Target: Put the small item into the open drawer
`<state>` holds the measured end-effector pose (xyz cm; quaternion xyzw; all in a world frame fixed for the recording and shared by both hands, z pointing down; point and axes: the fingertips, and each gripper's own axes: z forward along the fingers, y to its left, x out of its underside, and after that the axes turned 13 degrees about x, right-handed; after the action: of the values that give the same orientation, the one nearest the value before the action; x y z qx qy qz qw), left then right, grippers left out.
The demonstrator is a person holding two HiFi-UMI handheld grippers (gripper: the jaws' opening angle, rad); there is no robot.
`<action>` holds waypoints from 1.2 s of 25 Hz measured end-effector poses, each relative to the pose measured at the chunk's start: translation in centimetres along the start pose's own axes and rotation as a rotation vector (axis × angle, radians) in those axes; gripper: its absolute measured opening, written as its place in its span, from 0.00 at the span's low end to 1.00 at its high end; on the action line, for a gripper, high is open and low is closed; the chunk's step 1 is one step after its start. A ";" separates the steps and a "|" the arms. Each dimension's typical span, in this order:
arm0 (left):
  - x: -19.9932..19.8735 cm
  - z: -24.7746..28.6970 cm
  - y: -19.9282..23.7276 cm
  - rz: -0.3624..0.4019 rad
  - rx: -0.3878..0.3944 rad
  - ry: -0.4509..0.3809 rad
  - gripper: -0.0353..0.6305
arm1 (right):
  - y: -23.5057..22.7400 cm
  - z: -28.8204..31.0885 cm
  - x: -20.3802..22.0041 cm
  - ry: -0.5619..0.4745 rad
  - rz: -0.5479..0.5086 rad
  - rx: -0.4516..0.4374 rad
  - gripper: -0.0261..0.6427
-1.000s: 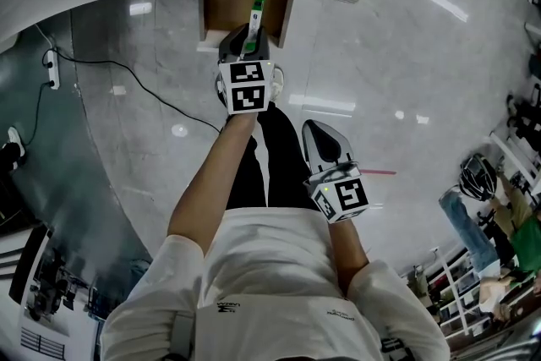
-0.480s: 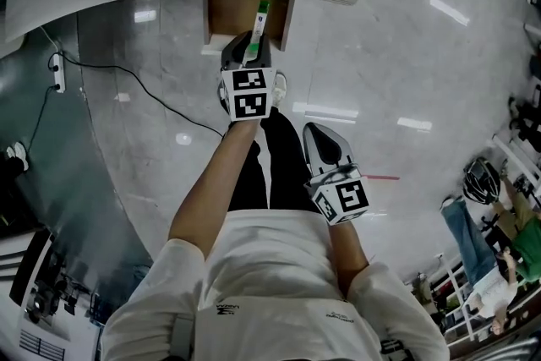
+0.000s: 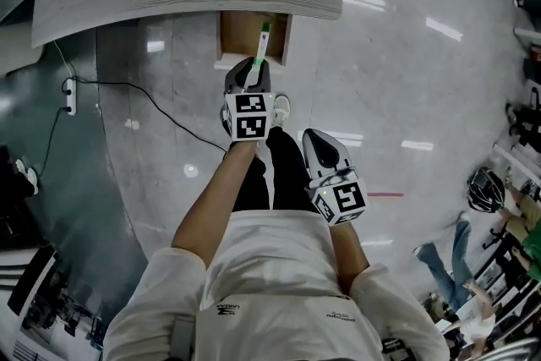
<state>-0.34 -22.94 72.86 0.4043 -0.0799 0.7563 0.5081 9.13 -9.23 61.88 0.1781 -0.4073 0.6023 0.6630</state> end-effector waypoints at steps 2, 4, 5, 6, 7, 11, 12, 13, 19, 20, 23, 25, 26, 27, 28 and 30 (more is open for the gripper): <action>-0.7 -1.5 -0.6 0.012 0.004 -0.005 0.20 | 0.6 -0.8 -0.9 -0.015 -0.010 -0.003 0.08; -1.4 -3.1 -1.1 0.024 0.008 -0.016 0.19 | 1.0 -1.8 -1.8 -0.032 -0.001 -0.003 0.08; -1.8 -3.9 -1.5 0.029 0.010 -0.022 0.19 | 1.3 -2.3 -2.2 -0.040 0.000 -0.001 0.08; -2.1 -4.7 -1.8 0.033 0.013 -0.027 0.19 | 1.5 -2.8 -2.5 -0.046 -0.003 0.001 0.08; -2.3 -5.5 -2.2 0.037 0.016 -0.031 0.18 | 1.7 -3.4 -2.8 -0.051 -0.006 0.003 0.08; -3.7 -8.4 -3.4 0.061 0.032 -0.059 0.16 | 2.8 -5.2 -4.0 -0.075 0.005 0.001 0.08; -4.2 -9.2 -3.8 0.063 0.034 -0.066 0.16 | 3.1 -5.8 -4.5 -0.083 0.002 0.001 0.08; -4.5 -10.2 -4.3 0.061 0.035 -0.070 0.15 | 3.3 -6.4 -5.0 -0.089 -0.006 0.002 0.08; -6.1 -15.1 -6.5 0.086 0.056 -0.107 0.11 | 5.3 -8.9 -8.0 -0.146 -0.049 0.006 0.08; -6.3 -15.8 -6.8 0.101 0.061 -0.113 0.10 | 5.6 -9.3 -8.6 -0.155 -0.057 0.005 0.08; -6.9 -18.0 -8.3 0.147 0.084 -0.126 0.09 | 6.6 -10.6 -9.8 -0.176 -0.091 0.001 0.08; -7.0 -19.4 -9.3 0.158 0.102 -0.132 0.08 | 7.4 -11.6 -10.3 -0.184 -0.102 -0.005 0.08; -7.1 -20.0 -9.8 0.158 0.110 -0.136 0.08 | 7.8 -12.0 -10.6 -0.189 -0.104 -0.009 0.08; -7.3 -20.6 -10.1 0.158 0.115 -0.141 0.08 | 8.1 -12.4 -11.0 -0.195 -0.106 -0.012 0.08; -7.4 -21.1 -10.4 0.161 0.120 -0.148 0.08 | 8.4 -12.7 -11.3 -0.203 -0.110 -0.013 0.08; -7.9 -21.8 -10.7 0.173 0.127 -0.163 0.08 | 8.8 -13.0 -12.1 -0.220 -0.113 -0.014 0.08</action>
<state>-1.74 -11.86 49.84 0.4874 -0.1076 0.7655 0.4060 5.71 -5.88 42.64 0.2610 -0.4713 0.5380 0.6483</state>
